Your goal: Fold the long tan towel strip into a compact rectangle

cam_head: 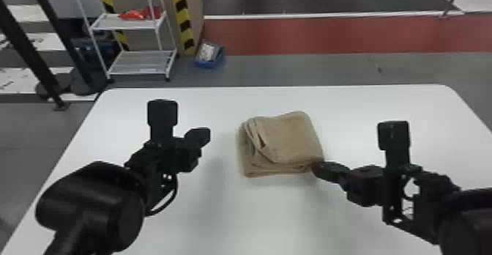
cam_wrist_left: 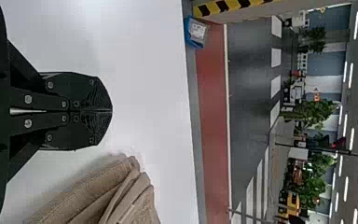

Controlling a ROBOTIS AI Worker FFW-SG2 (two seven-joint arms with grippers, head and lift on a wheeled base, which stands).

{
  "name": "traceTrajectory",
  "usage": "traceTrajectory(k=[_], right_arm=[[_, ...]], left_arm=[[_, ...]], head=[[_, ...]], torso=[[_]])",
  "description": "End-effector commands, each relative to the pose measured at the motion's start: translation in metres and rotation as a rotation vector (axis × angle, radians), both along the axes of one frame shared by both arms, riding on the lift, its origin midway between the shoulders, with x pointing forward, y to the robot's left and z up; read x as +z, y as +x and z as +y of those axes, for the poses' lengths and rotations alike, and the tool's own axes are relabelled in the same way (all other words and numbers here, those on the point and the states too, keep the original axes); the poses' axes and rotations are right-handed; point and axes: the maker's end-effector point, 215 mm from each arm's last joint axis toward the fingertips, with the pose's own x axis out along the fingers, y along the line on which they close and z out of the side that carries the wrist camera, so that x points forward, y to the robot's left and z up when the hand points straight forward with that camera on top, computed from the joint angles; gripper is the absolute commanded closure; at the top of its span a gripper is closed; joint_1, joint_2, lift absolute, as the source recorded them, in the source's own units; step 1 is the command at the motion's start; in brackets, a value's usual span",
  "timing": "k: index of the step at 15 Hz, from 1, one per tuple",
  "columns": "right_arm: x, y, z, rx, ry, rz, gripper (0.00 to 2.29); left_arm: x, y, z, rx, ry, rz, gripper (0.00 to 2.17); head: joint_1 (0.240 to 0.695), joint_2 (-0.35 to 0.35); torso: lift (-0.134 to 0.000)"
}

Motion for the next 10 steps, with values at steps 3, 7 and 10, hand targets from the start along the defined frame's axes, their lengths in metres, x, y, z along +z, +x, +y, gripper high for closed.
traceTrajectory(k=[3,7,10], right_arm=[[-0.008,0.053,0.000,-0.012,-0.031,-0.021,2.02],[0.019,0.111,0.012,-0.005,-0.032,-0.151,2.01],[0.013,0.085,0.005,0.019,0.041,-0.160,2.01]], left_arm=[[-0.001,0.001,0.000,-0.003,-0.001,0.002,1.92],[-0.007,0.000,-0.005,-0.014,-0.005,0.014,1.92],[-0.008,0.005,-0.005,-0.017,-0.007,0.007,1.92]], head=[[0.695,0.056],[0.695,0.057],[0.695,0.064]], torso=[[-0.128],[-0.128],[-0.128]])
